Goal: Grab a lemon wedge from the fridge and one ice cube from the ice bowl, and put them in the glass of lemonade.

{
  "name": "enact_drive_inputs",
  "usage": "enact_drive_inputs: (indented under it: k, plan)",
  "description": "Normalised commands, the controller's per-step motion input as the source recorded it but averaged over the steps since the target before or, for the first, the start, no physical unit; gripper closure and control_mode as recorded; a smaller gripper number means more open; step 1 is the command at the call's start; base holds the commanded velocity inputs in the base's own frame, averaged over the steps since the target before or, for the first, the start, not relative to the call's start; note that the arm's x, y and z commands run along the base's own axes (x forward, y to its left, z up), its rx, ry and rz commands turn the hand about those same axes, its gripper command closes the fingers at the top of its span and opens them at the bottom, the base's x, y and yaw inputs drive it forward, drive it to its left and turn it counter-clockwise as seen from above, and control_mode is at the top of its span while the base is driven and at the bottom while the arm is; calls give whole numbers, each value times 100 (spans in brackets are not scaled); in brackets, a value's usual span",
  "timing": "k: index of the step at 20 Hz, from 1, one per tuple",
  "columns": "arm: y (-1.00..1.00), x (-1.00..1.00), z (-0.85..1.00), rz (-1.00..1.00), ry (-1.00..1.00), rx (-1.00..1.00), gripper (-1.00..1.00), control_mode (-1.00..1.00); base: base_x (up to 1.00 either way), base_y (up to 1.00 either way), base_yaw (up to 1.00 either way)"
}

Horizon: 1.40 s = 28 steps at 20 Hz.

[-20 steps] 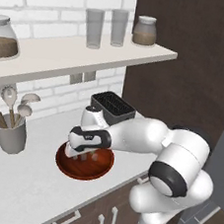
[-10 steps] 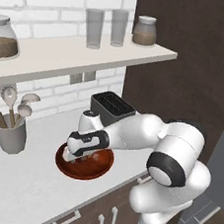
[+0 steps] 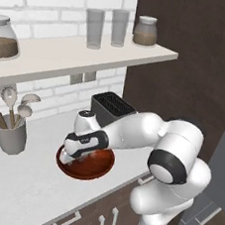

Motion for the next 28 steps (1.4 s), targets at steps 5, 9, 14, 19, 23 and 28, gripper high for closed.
enact_drive_inputs:
  k: [5,9,14,19,23,28]
  plan:
    - [-11,-3,0,0,-12,1,-100,-100,0,0,0]
    - [-16,0,0,0,-7,1,-100,-100,0,0,0]
    - [0,0,0,0,-4,0,-100,-100,0,0,0]
    - [-7,0,0,0,-9,0,-100,-100,0,0,0]
    - [-1,0,0,0,-5,0,-100,-100,0,0,0]
    - [0,2,0,0,-2,0,-100,-100,0,0,0]
